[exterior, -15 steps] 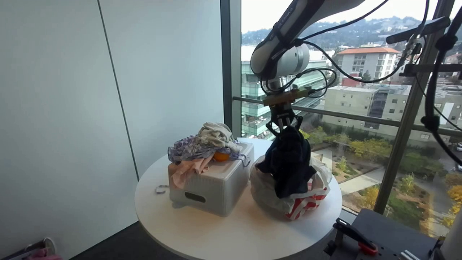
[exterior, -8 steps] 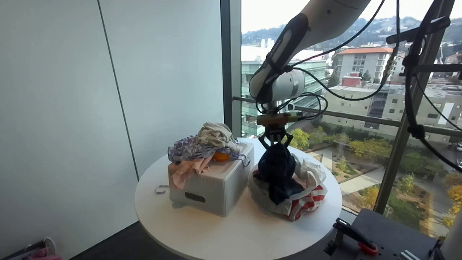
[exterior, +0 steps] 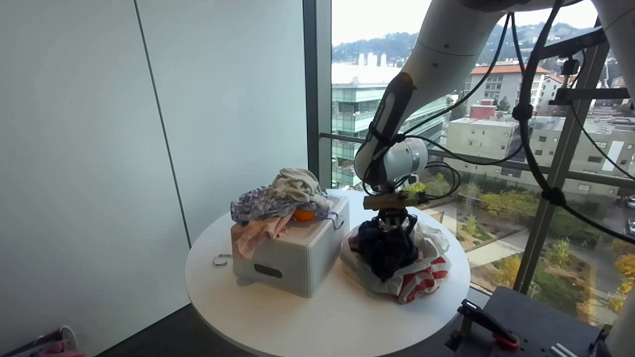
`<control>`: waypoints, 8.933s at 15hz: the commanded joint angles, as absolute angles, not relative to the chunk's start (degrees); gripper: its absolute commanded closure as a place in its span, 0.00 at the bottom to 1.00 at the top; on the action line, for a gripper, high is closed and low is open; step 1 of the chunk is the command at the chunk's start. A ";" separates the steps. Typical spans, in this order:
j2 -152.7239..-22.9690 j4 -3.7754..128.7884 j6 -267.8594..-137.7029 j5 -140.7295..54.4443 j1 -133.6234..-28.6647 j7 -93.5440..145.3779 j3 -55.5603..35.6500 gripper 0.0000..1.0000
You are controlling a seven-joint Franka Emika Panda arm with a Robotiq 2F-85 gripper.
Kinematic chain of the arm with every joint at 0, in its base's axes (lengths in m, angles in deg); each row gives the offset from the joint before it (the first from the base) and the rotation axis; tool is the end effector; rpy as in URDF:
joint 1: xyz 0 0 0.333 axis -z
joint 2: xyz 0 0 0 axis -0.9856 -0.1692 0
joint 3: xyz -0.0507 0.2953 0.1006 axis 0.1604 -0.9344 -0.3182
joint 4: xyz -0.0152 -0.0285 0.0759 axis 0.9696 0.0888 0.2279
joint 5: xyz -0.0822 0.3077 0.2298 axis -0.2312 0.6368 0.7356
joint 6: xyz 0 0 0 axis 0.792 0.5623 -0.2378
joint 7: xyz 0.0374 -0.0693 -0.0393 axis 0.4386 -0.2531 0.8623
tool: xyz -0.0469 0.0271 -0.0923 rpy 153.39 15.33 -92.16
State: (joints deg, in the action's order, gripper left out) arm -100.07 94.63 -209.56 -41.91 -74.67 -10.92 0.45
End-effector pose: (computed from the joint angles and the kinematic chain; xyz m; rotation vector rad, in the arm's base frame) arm 0.5032 -0.1888 0.1507 2.5774 -1.4560 -0.2439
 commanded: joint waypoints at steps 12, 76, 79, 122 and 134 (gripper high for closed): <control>-99.52 94.62 -208.29 -54.22 -82.58 -28.52 10.30 0.19; -114.92 81.93 -220.89 -39.61 -70.86 26.42 -9.36 0.00; -116.36 80.48 -221.36 -38.37 -69.94 27.35 -9.58 0.26; -73.60 111.61 -223.86 -36.27 -71.53 17.34 -9.55 0.66; -67.03 113.87 -225.45 -67.98 -72.78 -17.35 -7.85 0.00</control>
